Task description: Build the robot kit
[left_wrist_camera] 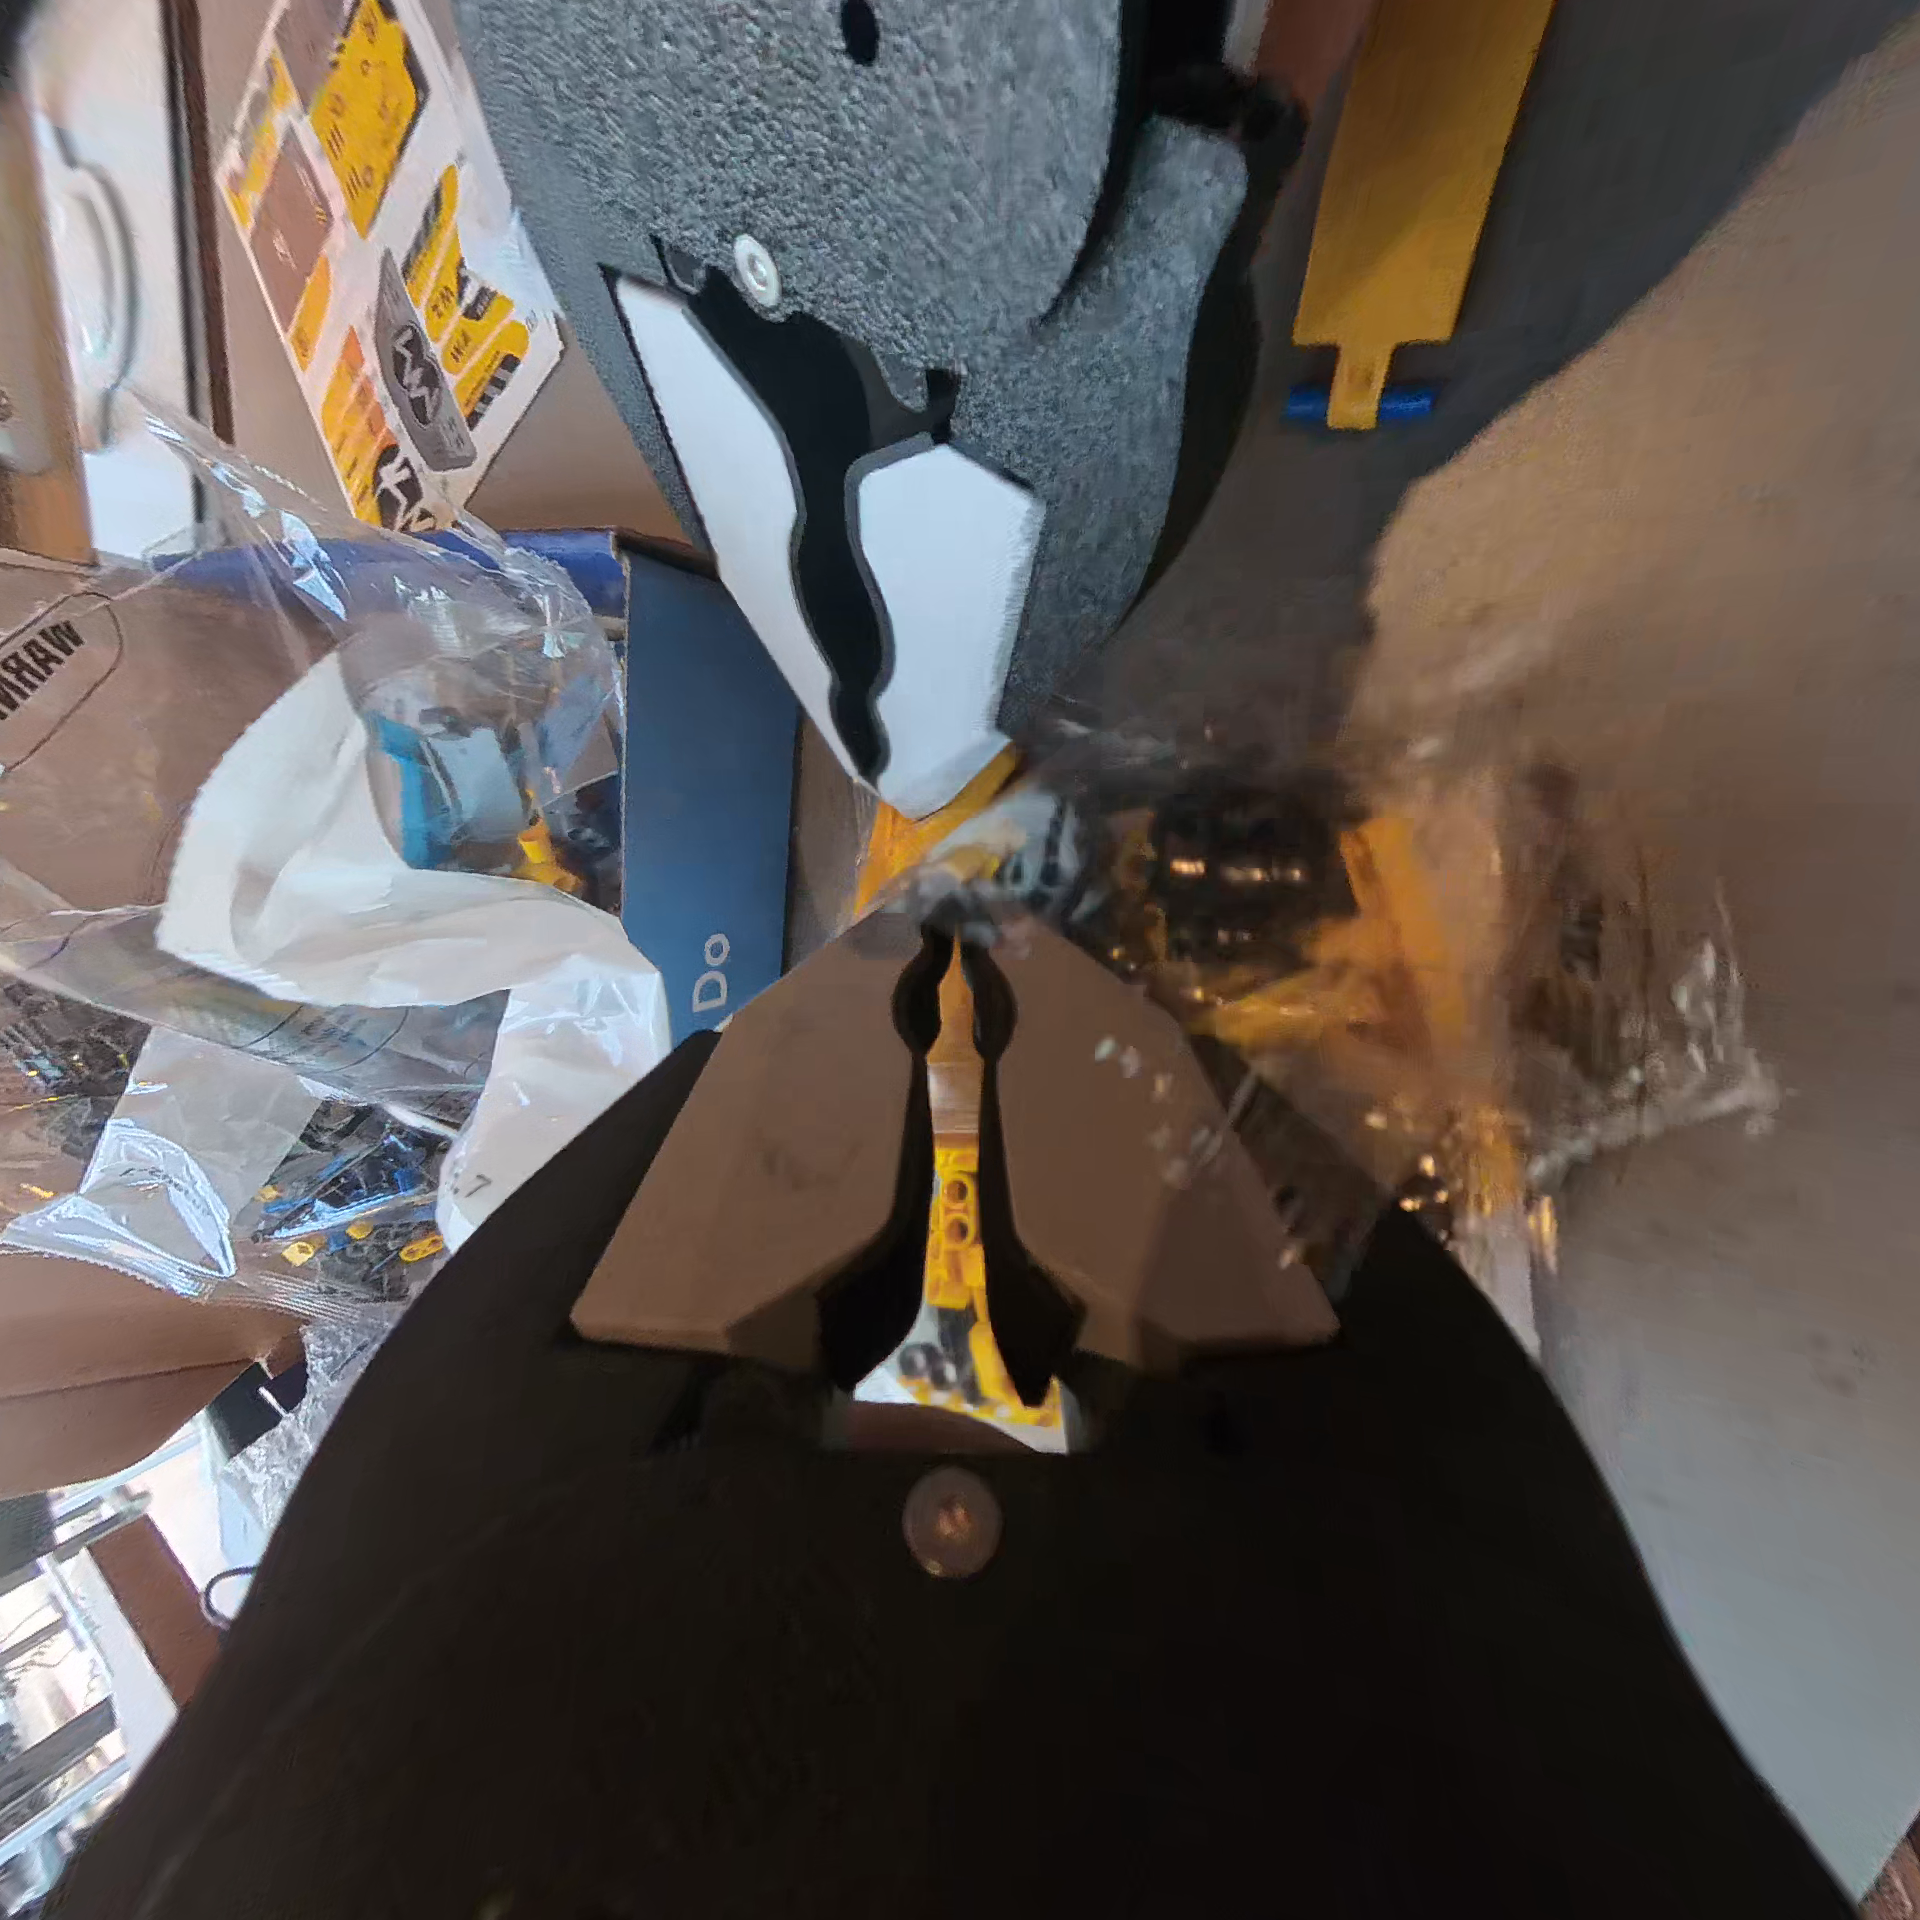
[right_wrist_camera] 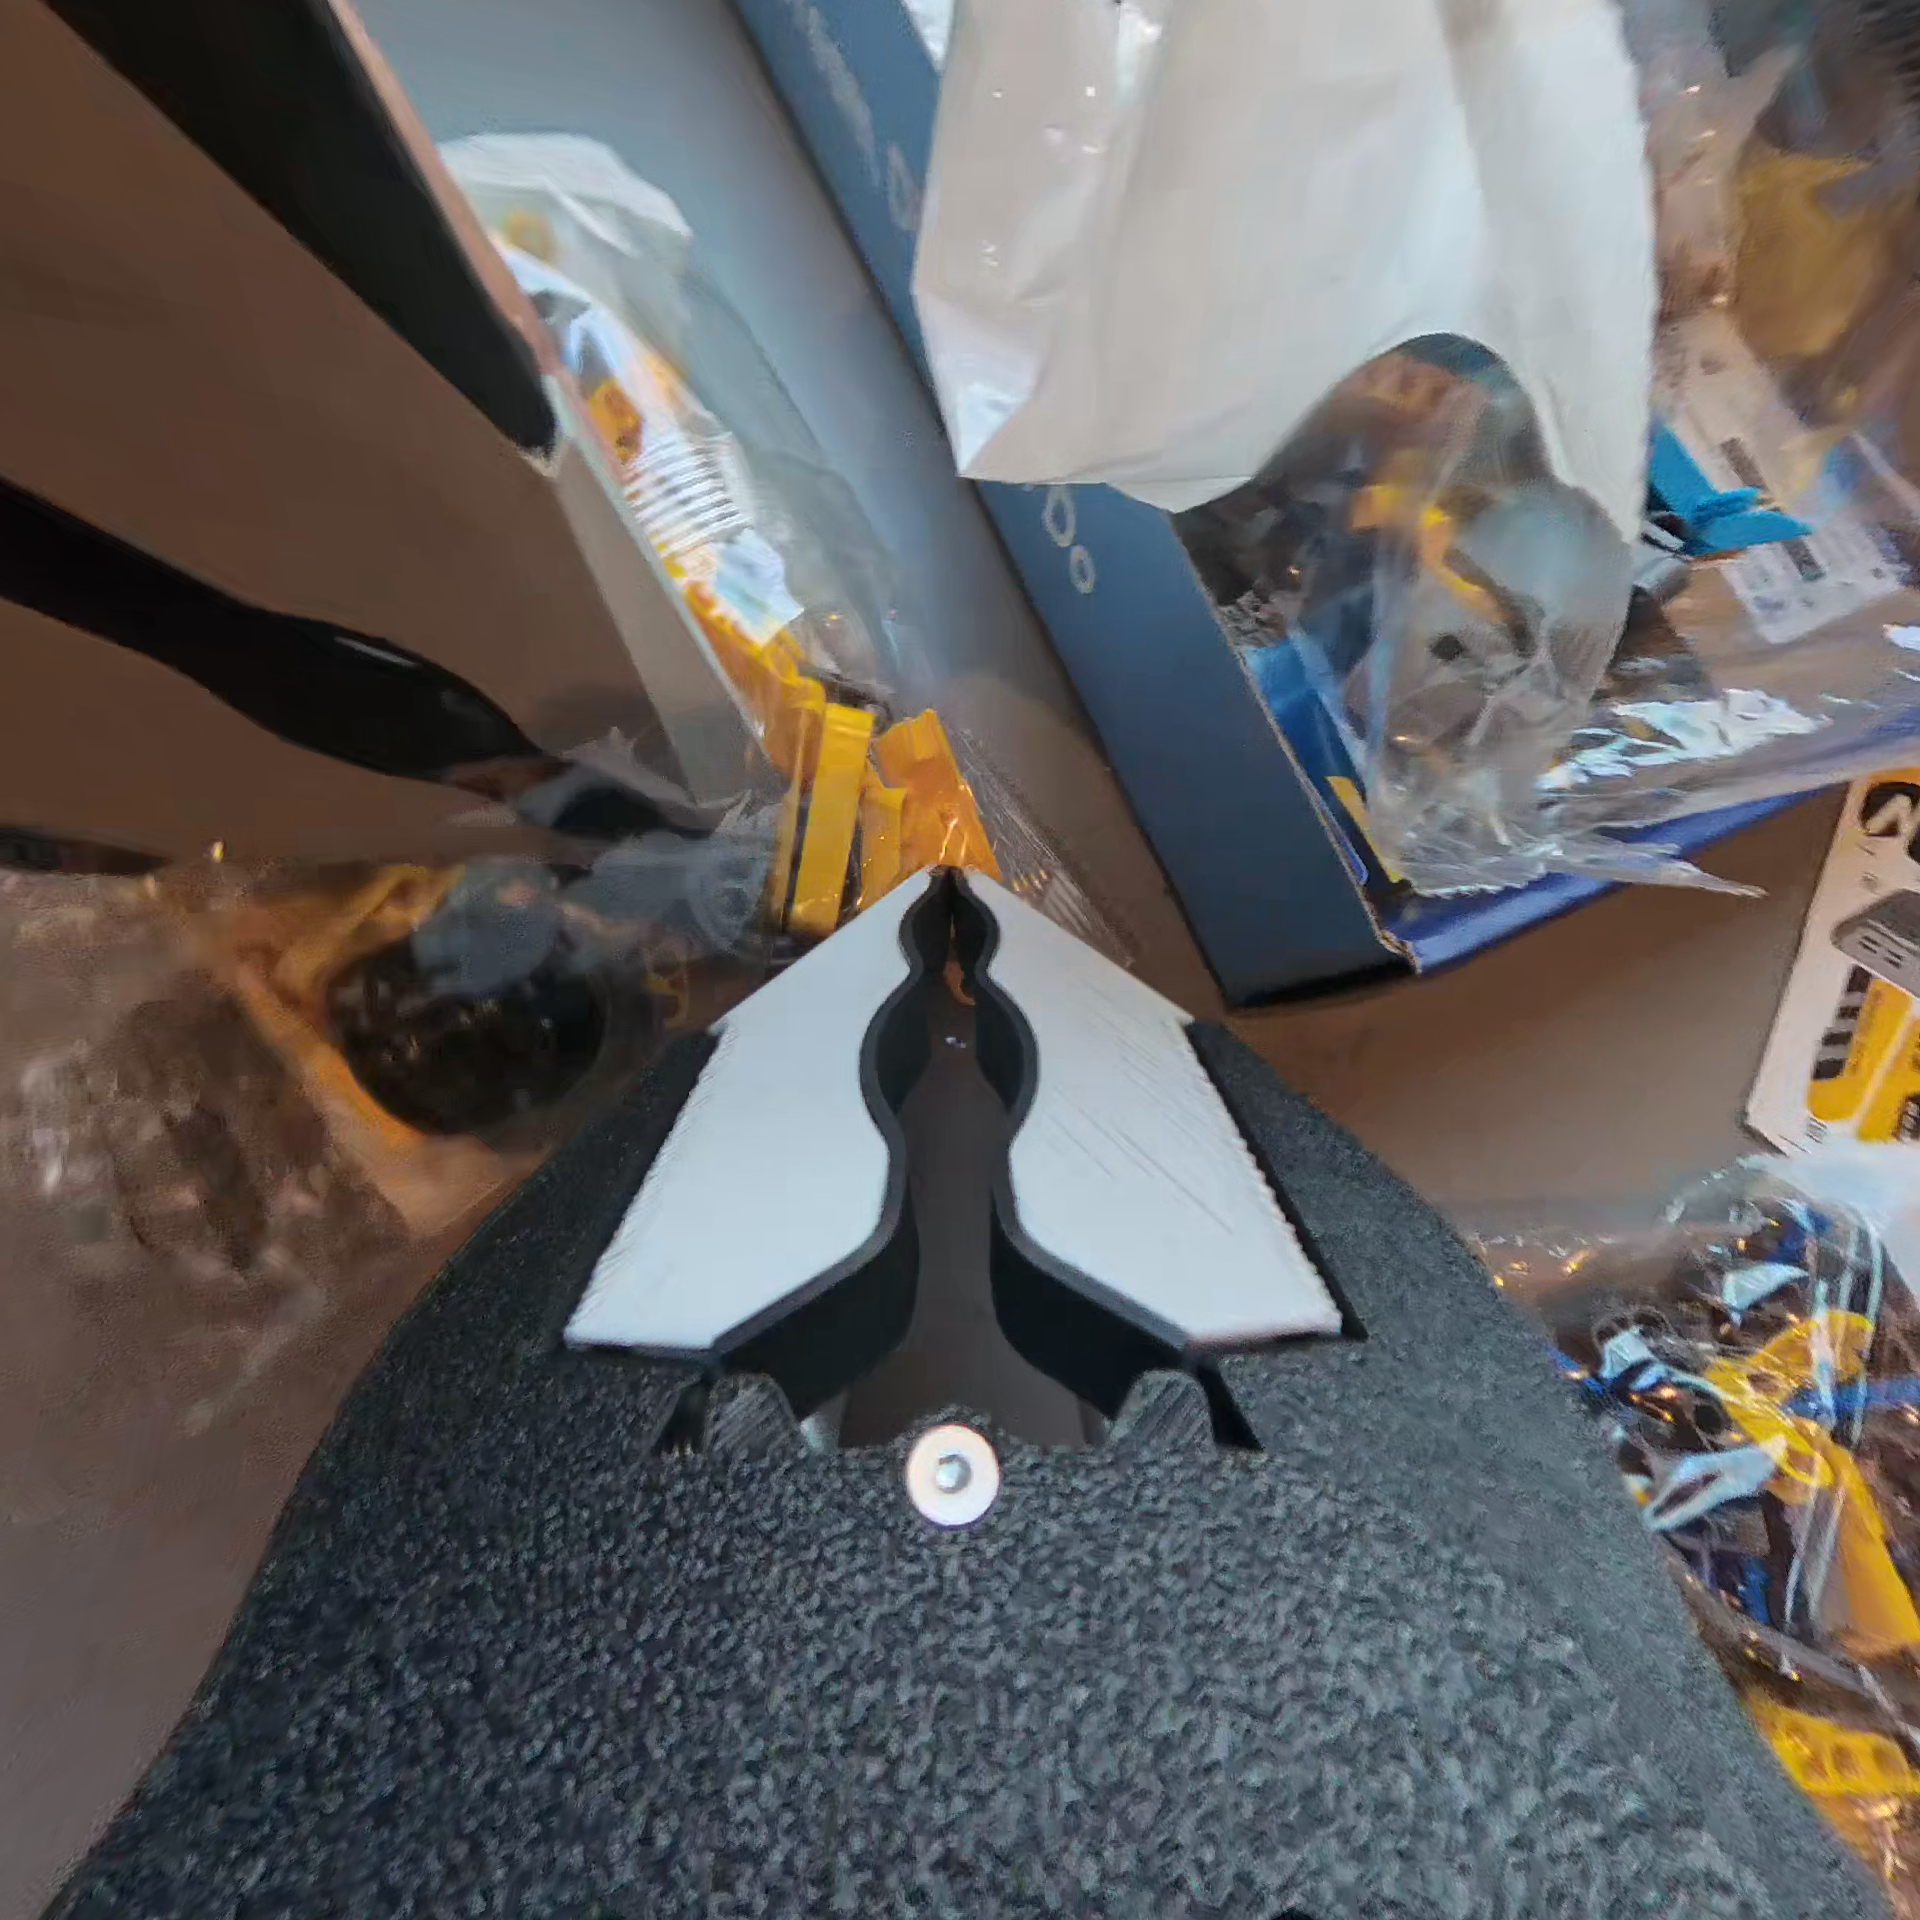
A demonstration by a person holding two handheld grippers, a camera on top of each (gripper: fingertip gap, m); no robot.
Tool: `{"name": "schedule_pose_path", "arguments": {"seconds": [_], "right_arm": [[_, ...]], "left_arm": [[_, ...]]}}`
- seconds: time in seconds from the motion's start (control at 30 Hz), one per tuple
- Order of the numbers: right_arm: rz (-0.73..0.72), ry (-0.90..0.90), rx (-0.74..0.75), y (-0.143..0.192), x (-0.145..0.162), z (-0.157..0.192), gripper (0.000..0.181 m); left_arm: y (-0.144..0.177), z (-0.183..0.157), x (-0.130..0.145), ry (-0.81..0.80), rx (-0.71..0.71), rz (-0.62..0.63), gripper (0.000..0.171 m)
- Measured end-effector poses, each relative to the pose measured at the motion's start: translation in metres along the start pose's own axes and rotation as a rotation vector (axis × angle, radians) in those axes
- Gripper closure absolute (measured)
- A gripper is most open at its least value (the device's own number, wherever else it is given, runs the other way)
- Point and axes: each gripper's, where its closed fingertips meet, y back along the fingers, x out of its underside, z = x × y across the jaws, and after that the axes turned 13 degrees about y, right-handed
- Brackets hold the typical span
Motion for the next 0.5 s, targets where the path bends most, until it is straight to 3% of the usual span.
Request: {"name": "schedule_pose_path", "arguments": {"seconds": [0.3,0.5], "right_arm": [[-0.067,0.105,-0.104,0.005,-0.003,0.023,0.181],[-0.084,-0.005,-0.16,0.004,-0.004,0.025,0.181]], "left_arm": [[0.003,-0.009,0.013,-0.157,0.054,0.054,0.171],[0.003,-0.017,0.019,-0.252,0.09,0.083,0.162]]}}
